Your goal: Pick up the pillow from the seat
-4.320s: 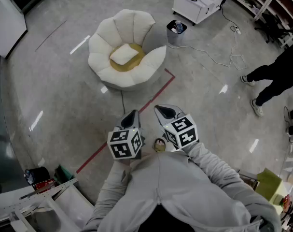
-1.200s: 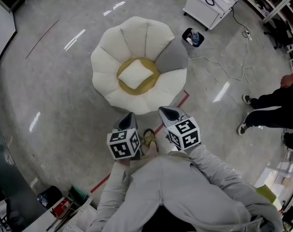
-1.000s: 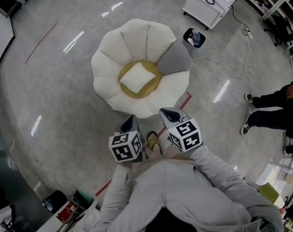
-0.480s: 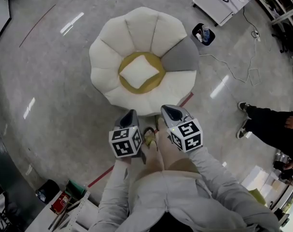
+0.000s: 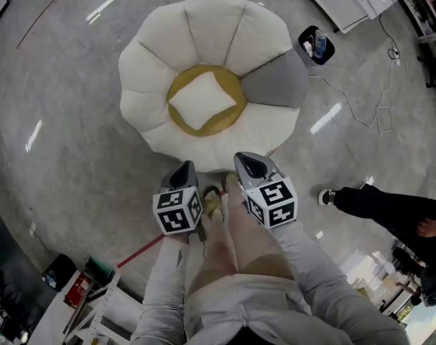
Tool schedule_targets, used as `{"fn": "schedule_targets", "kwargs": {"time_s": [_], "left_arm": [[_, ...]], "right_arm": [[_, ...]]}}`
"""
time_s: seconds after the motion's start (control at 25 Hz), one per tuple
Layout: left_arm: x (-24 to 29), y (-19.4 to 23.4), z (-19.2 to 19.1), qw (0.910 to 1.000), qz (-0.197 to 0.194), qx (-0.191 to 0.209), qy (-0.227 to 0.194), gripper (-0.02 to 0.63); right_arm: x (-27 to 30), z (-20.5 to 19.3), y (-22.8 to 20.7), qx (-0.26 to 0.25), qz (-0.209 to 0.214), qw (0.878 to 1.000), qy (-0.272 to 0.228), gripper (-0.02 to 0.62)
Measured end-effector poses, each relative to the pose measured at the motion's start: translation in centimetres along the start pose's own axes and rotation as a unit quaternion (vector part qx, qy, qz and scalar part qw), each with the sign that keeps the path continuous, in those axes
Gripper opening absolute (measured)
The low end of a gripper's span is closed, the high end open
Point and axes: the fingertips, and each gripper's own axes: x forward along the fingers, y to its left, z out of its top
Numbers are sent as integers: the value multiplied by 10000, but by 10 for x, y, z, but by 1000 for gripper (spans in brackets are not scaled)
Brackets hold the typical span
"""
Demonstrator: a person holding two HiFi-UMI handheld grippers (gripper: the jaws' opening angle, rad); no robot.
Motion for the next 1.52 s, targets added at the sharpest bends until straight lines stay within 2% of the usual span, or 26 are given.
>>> {"fn": "schedule_targets", "kwargs": {"time_s": [0.2, 0.36, 0.4, 0.48, 0.64, 0.8, 1.04, 1.32, 1.44, 1.48, 1.52], "left_arm": [[50, 9, 8, 9995, 27, -297, -52, 6], [98, 23, 4, 9993, 6, -366, 64, 11], [111, 27, 1, 9991, -27, -402, 119, 36], [137, 35, -7, 9983, -109, -516, 227, 127], [186, 54, -29, 9963, -140, -713, 455, 230], [230, 76, -48, 9949, -21, -823, 584, 272], [282, 106, -79, 9892, 107, -1211, 819, 314], [333, 121, -112, 9830, 240, -1347, 1227, 321], [344, 127, -116, 9816, 412, -1212, 1418, 319], [345, 129, -113, 9824, 485, -1103, 1430, 300], [344, 130, -109, 9838, 556, -965, 1407, 251]], "right_arm": [[32, -3, -29, 16, 16, 9999, 133, 0], [59, -10, -49, 80, 21, 9997, 234, 0], [66, -13, -53, 106, 36, 9996, 255, 0], [79, -19, -61, 142, 78, 9994, 297, 0], [105, -36, -74, 161, 148, 9989, 417, 0], [132, -52, -89, 211, 186, 9983, 510, 0], [164, -74, -105, 313, 221, 9971, 661, 0], [184, -97, -119, 424, 270, 9951, 856, 0], [185, -102, -123, 453, 277, 9944, 918, 0], [185, -104, -124, 463, 277, 9942, 932, 0], [185, -105, -125, 475, 276, 9941, 940, 0]]}}
